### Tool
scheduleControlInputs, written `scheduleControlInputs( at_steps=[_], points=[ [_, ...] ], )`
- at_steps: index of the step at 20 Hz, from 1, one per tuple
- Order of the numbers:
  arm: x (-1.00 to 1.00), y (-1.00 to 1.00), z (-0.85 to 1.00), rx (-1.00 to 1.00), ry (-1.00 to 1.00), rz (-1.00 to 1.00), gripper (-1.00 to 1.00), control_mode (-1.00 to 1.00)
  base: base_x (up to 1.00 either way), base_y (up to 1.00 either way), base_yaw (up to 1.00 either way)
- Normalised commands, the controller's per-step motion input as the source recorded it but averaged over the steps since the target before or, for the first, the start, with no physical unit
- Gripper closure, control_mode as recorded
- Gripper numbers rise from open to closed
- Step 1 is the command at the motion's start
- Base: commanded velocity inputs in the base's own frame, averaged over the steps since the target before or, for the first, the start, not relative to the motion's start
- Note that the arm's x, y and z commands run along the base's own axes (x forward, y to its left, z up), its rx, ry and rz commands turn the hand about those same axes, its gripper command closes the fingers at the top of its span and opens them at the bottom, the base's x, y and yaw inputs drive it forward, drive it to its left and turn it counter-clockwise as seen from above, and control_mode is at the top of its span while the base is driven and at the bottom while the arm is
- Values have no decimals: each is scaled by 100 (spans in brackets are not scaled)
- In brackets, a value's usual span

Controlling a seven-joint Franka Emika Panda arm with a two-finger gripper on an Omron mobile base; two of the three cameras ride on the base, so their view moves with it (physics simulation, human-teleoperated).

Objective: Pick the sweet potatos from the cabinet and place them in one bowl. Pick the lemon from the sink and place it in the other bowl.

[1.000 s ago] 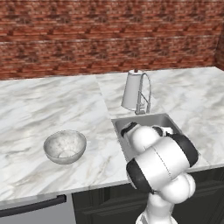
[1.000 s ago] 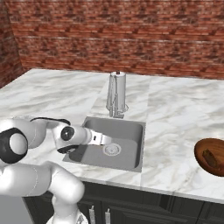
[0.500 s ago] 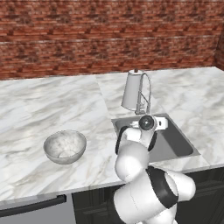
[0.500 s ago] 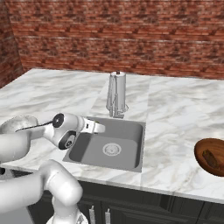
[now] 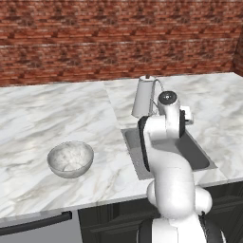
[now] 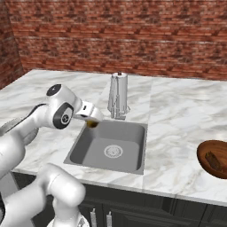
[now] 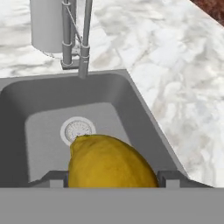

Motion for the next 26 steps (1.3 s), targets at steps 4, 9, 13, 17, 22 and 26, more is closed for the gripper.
scheduleControlInputs(
  at_steps=[4,9,13,17,22,26],
  points=[
    [-83,38,46,3,21,6,100,-100,0,0,0],
    [-60,72,41,2,17,18,100,-100,0,0,0],
    [-17,72,16,13,10,31,100,-100,0,0,0],
    [0,61,13,26,5,31,100,-100,0,0,0],
    [1,45,47,33,3,21,100,-100,0,0,0],
    [0,73,8,10,0,10,100,-100,0,0,0]
  ],
)
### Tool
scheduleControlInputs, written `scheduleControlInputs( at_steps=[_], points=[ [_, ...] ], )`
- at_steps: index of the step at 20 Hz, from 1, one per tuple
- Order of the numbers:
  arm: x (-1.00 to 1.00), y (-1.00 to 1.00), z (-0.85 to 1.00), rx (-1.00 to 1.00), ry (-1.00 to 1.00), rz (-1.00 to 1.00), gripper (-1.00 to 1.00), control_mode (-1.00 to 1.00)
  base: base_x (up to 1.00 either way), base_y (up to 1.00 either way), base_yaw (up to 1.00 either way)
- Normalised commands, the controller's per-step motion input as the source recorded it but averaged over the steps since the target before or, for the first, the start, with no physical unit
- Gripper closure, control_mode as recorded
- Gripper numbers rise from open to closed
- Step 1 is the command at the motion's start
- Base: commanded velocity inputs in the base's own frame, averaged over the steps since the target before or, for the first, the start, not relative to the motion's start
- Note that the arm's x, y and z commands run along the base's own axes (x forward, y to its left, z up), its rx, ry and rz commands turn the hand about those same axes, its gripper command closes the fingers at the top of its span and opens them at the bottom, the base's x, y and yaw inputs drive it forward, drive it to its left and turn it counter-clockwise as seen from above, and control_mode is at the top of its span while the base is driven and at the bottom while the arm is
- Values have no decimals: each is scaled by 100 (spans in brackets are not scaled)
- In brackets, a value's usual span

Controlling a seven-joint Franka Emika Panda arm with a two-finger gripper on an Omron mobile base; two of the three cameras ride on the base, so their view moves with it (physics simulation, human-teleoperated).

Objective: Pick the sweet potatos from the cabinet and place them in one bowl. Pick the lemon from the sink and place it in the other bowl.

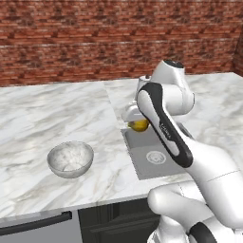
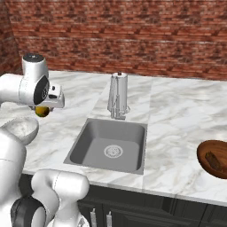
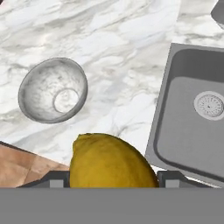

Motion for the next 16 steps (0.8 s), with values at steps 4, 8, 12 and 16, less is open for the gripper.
scheduleControlInputs(
  at_steps=[4,8,12,16],
  points=[
    [0,87,-11,-9,0,2,100,-100,0,0,0],
    [15,85,-1,-9,0,0,100,-100,0,0,0],
    [21,78,0,-2,0,0,100,-100,0,0,0],
    [16,55,0,0,0,1,100,-100,0,0,0]
  ],
)
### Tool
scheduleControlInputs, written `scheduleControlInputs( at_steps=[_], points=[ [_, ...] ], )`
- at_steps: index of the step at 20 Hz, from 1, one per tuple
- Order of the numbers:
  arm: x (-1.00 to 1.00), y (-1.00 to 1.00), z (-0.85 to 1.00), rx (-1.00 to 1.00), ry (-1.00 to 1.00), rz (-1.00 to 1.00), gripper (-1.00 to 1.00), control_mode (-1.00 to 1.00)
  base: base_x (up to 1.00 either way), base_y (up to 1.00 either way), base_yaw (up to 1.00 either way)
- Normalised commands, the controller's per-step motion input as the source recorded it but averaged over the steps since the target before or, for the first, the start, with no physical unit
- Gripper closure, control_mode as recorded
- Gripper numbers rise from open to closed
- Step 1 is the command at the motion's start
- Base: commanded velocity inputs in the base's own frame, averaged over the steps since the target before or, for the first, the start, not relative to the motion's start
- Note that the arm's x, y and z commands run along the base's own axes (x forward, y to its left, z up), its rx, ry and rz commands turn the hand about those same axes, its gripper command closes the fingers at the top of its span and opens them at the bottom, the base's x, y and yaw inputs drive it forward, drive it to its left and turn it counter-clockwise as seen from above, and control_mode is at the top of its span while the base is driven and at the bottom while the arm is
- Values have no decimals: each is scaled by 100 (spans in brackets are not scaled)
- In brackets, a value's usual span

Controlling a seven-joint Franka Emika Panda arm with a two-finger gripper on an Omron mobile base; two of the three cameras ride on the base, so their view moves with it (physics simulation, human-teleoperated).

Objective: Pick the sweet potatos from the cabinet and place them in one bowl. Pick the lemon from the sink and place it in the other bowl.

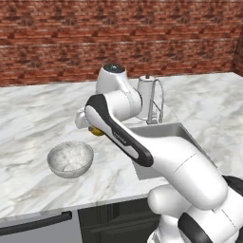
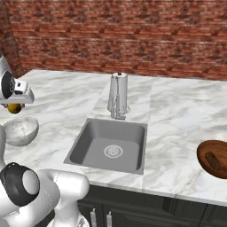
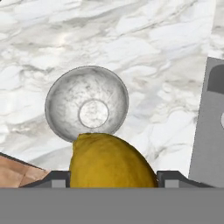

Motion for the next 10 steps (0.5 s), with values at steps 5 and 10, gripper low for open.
scheduleControlInputs(
  at_steps=[5,10],
  points=[
    [26,44,-22,0,0,2,100,-100,0,0,0],
    [15,24,-45,-2,-2,0,100,-100,0,0,0]
  ],
)
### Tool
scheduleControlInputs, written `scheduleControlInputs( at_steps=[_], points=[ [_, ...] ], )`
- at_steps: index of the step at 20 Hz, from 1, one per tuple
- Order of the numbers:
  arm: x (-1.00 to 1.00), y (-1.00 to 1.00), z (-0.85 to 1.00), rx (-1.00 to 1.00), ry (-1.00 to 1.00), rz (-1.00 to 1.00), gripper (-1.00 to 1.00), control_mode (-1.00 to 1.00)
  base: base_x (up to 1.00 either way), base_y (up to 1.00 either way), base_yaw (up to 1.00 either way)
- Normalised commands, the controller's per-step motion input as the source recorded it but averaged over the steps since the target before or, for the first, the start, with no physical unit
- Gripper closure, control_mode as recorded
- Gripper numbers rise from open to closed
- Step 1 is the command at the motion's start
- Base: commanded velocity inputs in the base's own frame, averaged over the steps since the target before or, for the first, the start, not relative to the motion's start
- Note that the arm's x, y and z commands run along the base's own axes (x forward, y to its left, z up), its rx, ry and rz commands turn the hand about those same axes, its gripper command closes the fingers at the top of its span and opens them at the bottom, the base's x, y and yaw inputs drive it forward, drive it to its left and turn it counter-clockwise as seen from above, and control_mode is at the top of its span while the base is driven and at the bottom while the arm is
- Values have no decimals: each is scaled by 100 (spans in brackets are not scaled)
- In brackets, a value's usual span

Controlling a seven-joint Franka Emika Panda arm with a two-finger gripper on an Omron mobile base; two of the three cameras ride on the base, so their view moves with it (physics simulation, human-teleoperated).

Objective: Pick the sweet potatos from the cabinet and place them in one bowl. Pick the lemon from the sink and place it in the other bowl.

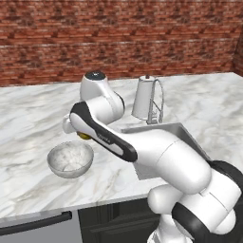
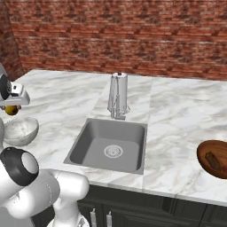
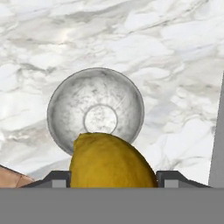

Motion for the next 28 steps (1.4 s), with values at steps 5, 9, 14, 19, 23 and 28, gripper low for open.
scheduleControlInputs(
  at_steps=[5,9,14,19,23,28],
  points=[
    [0,4,-51,0,-3,0,100,-100,0,0,0],
    [0,0,-36,0,-1,0,100,-100,0,0,0],
    [0,1,-26,0,0,0,100,-100,0,0,0],
    [0,16,-18,2,1,0,100,-100,0,0,0],
    [0,30,-20,0,1,0,100,-100,0,0,0],
    [1,23,-17,0,0,0,100,-100,0,0,0]
  ],
)
